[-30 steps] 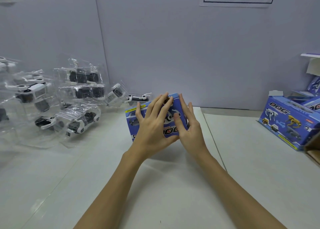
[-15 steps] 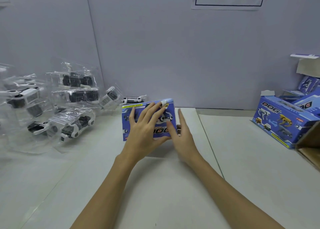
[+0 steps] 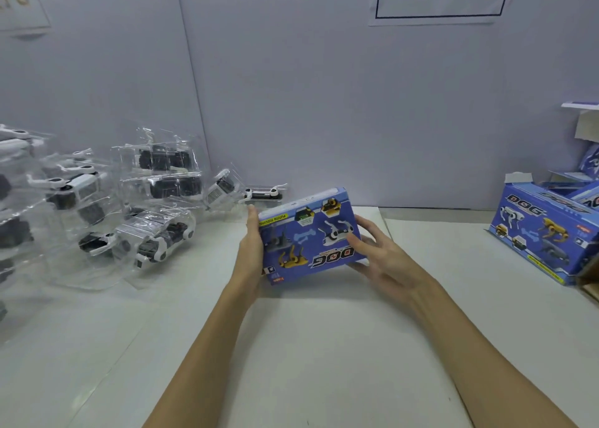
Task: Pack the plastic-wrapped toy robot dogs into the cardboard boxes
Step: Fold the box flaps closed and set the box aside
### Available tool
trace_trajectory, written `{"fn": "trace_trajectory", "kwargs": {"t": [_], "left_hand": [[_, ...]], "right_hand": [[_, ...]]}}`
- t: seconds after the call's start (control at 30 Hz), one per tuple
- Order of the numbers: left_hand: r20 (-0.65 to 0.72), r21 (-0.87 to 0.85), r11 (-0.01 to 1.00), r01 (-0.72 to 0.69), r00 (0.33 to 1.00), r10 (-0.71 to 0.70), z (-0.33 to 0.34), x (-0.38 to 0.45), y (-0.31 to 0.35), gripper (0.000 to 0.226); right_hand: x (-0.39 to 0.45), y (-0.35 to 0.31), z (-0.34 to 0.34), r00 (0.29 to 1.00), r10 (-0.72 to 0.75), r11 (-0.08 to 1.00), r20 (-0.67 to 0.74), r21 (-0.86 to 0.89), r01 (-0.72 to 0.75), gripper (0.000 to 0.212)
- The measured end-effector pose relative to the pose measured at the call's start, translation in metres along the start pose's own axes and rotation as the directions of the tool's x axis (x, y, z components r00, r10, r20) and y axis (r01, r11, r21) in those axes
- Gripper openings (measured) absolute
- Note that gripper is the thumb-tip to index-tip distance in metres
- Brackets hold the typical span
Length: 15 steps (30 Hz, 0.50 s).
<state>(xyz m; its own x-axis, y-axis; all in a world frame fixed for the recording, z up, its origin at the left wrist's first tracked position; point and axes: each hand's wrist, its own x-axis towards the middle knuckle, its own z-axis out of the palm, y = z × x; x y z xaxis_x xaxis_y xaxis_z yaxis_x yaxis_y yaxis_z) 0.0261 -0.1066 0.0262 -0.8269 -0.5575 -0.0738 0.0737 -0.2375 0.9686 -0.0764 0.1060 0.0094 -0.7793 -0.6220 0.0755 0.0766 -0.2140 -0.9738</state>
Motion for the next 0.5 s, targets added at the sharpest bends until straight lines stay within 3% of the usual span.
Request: {"fn": "trace_trajectory", "kwargs": {"t": [0.1,0.2,0.27,0.33,0.37,0.43,0.5], "left_hand": [[0.045,0.01,0.999,-0.041,0.998,0.04,-0.004,0.004,0.001,0.042],[0.17,-0.188,0.98,-0.065,0.981,0.098,-0.009,0.006,0.004,0.04],[0.208,-0.367,0.926,-0.087,0.963,0.173,-0.007,0.003,0.005,0.036],[0.212,-0.494,0.868,-0.056,0.96,0.183,-0.001,-0.003,0.004,0.042],[0.212,-0.475,0.878,-0.057,0.961,0.177,0.002,-0.005,0.003,0.05],[0.25,-0.254,0.967,-0.034,0.963,0.1,0.009,-0.006,-0.001,0.068],[0.292,-0.116,0.993,0.028,0.956,0.007,0.011,-0.007,-0.005,0.071]], "right_hand": [[-0.007,-0.008,-0.02,0.986,0.092,0.989,0.138,-0.127,-0.075,0.068],[-0.011,-0.019,-0.036,0.961,0.115,0.993,0.252,0.002,-0.119,0.059],[-0.012,-0.025,-0.035,0.977,0.084,0.966,0.197,0.225,-0.128,0.047],[-0.01,-0.03,-0.027,0.994,0.071,0.957,0.084,0.275,-0.092,0.043],[-0.008,-0.031,-0.022,0.998,0.064,0.978,0.017,0.196,-0.066,0.046],[-0.004,-0.03,-0.014,0.998,0.007,0.999,-0.063,0.04,-0.005,0.044],[-0.001,-0.028,-0.01,0.986,-0.126,0.991,-0.112,0.021,0.129,0.039]]}}
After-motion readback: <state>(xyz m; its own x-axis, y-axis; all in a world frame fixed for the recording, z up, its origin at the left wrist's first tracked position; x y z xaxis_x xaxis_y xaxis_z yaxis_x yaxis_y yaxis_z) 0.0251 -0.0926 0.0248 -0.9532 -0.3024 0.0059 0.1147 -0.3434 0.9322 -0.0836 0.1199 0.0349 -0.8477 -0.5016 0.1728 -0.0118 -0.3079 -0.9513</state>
